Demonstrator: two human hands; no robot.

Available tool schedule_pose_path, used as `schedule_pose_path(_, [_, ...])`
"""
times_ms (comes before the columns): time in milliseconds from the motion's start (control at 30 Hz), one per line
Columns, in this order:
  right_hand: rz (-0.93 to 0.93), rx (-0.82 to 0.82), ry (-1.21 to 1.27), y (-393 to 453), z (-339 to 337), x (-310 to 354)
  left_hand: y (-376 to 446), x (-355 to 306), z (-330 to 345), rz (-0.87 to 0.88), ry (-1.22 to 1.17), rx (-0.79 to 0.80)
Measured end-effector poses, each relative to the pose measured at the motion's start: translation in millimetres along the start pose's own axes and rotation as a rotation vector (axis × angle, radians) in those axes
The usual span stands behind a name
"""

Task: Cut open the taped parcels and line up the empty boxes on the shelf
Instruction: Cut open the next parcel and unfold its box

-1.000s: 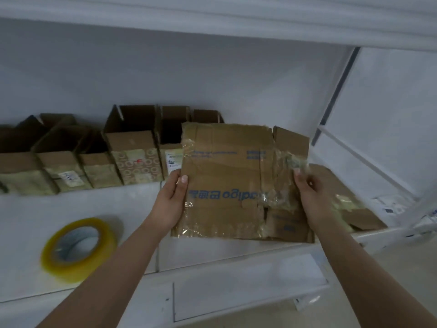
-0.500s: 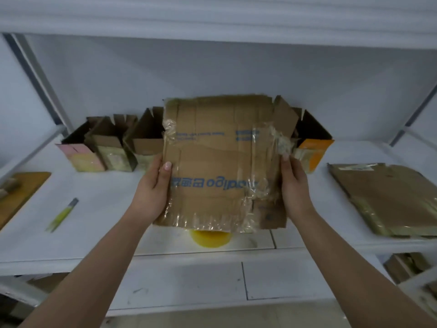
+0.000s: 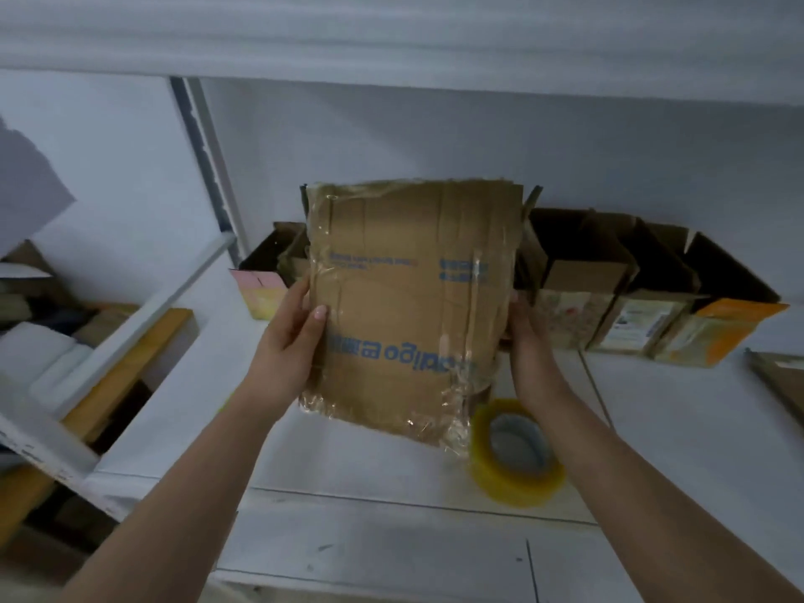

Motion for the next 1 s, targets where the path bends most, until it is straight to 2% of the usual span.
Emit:
schedule_pose_path(100, [0.038, -0.051, 0.036, 8, 22, -1, 18, 15, -24, -0.116, -0.204, -0.001])
schedule_pose_path(267, [0.168, -0.223, 0.098, 0, 62, -23, 44, 34, -62, -0.250, -0.319, 0.106])
schedule_pose_path(333, [0.172, -0.273, 0.133, -13, 74, -31, 51, 42, -76, -0.361, -0.397, 0.078])
schedule_pose_path(400, [0.208, -0.334, 0.207, -29, 79, -36, 58, 50, -82, -0.443, -0.399, 0.084])
schedule_pose_path(467, [0.236, -0.376, 0.255, -44, 78, -40, 60, 56, -74, -0.485, -0.339, 0.164])
schedule_pose_path(767, [0.338, -0.440, 0.394, -81, 71, -39, 56, 61, -48, -0.457, -0.355, 0.367])
schedule_pose_path(900, [0.325, -0.413, 0.451, -70, 71, -34, 66, 57, -44, -0.479, -0.452, 0.430])
schedule_pose_path(1000, [0.314, -0.380, 0.435, -65, 81, -28, 66, 55, -41, -0.481, -0.396, 0.500])
Point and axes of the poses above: each hand's wrist, its own y-axis towards the middle knuckle, its own z-axis out of the palm, x = y × z, the point moved 6 cm from there along y, towards the middle knuckle, and after that the axes turned 5 degrees about -x, right-handed, at the moved point
